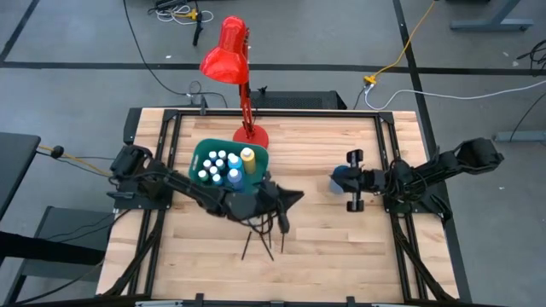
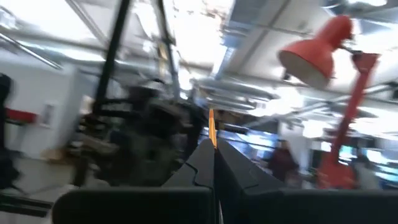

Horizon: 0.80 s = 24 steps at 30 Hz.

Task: Pick & Place Paint Supplies
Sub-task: Put the black gold paint brush into the blue cup

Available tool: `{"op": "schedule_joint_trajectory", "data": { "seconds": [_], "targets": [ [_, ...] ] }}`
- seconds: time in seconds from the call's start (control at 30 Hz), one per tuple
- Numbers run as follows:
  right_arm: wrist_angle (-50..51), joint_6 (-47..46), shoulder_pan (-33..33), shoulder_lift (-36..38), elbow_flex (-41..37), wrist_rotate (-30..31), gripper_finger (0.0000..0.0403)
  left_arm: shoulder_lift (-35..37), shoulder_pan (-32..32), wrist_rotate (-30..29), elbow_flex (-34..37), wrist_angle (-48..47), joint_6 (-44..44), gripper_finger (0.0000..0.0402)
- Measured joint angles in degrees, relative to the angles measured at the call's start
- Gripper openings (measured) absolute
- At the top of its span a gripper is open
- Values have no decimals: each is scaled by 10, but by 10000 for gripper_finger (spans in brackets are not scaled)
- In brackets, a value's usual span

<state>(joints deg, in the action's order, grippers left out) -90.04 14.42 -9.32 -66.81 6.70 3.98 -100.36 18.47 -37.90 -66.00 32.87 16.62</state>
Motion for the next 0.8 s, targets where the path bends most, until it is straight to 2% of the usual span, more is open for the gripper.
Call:
{"op": "schedule_joint_trajectory", "data": {
  "seconds": [0.07, 0.13, 0.27, 0.5, 0.6, 0.8],
  "targets": [
    [1, -10, -3, 6, 0, -21, 7, 0, -19, 30, 0, 20, -31, 34],
    [0, -21, -7, 10, 0, -31, 7, 0, -39, 83, 0, 33, -55, 39],
    [0, -31, -7, 10, 0, -32, 7, 0, -72, 176, 0, 67, -63, 64],
    [2, -38, -6, 10, 0, -30, 7, 0, -97, 224, 0, 106, -129, 128],
    [6, -50, -6, 10, 0, -30, 7, 0, -97, 223, 0, 118, -157, 150],
    [10, -50, -6, 10, 5, -30, 7, -5, -97, 256, -21, 119, -174, 164]
  ]
}}
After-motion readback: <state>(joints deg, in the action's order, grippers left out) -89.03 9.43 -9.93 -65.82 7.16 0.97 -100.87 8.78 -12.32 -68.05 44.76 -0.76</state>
